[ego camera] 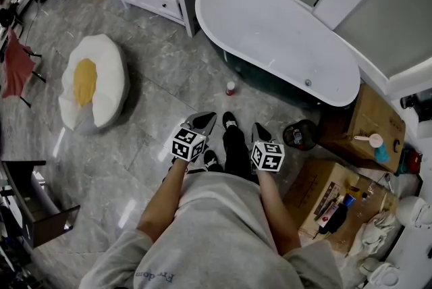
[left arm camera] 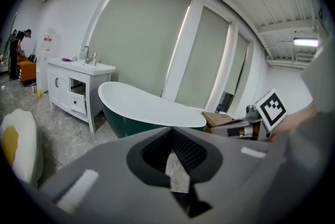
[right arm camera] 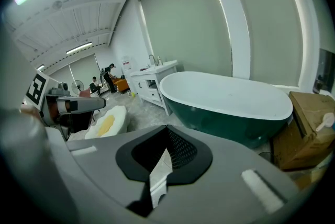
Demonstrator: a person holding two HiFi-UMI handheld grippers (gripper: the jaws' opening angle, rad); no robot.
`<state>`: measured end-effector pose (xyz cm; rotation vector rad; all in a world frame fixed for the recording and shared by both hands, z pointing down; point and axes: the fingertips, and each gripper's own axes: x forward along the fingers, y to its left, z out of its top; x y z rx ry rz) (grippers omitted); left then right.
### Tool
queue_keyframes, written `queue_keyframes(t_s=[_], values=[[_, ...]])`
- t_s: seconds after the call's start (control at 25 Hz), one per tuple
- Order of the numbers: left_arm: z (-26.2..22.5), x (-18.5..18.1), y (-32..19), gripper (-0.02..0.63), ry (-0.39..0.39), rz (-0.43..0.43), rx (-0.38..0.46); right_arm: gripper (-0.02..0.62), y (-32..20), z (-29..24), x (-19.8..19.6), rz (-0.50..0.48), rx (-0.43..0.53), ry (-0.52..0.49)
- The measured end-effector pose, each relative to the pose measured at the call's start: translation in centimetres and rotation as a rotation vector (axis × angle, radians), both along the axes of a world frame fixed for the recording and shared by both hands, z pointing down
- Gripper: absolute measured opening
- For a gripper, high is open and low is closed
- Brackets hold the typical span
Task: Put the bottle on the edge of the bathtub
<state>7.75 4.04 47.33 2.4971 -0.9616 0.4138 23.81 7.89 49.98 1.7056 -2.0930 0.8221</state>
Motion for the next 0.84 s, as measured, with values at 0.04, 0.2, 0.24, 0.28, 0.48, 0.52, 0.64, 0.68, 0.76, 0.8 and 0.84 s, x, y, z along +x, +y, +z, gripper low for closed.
queue_keyframes(t_s=[0.04,0.2,0.24,0.28,0.48,0.52,0.64,0.68,0.76,0.8,0.84], values=[[0.03,0.04,0.02,0.058,-0.001,0.002,0.000,0.003,0.03,0.03,0.00,0.000,-0.001,-0.001],[0.07,0.00,0.16,0.058,-0.004,0.005,0.000,0.003,0.23,0.10,-0.05,0.001,-0.002,0.000],[0.05,-0.01,0.19,0.058,-0.003,0.005,0.000,0.003,0.27,0.09,-0.05,0.001,-0.002,0.000],[0.02,-0.02,0.21,0.058,-0.002,0.004,0.001,0.003,0.31,0.09,-0.07,0.001,-0.002,0.001],[-0.10,-0.12,0.04,0.058,0.000,0.004,0.004,0.003,0.24,0.07,-0.32,-0.002,-0.003,0.001],[-0.13,-0.12,0.01,0.058,0.001,0.004,0.005,0.003,0.22,0.04,-0.34,-0.002,-0.003,0.002],[-0.19,-0.10,0.02,0.058,0.002,0.004,0.005,0.003,0.26,0.02,-0.44,-0.004,-0.003,0.003],[-0.19,-0.08,0.01,0.058,0.002,0.005,0.004,0.003,0.27,0.03,-0.48,-0.005,-0.004,0.003],[-0.15,-0.04,-0.05,0.058,0.002,0.007,0.003,0.003,0.26,0.09,-0.53,-0.007,-0.006,0.004],[-0.13,-0.04,-0.09,0.058,0.003,0.008,0.002,0.003,0.25,0.12,-0.55,-0.008,-0.008,0.005],[-0.11,-0.03,-0.13,0.058,0.004,0.008,0.002,0.003,0.23,0.15,-0.57,-0.009,-0.009,0.006]])
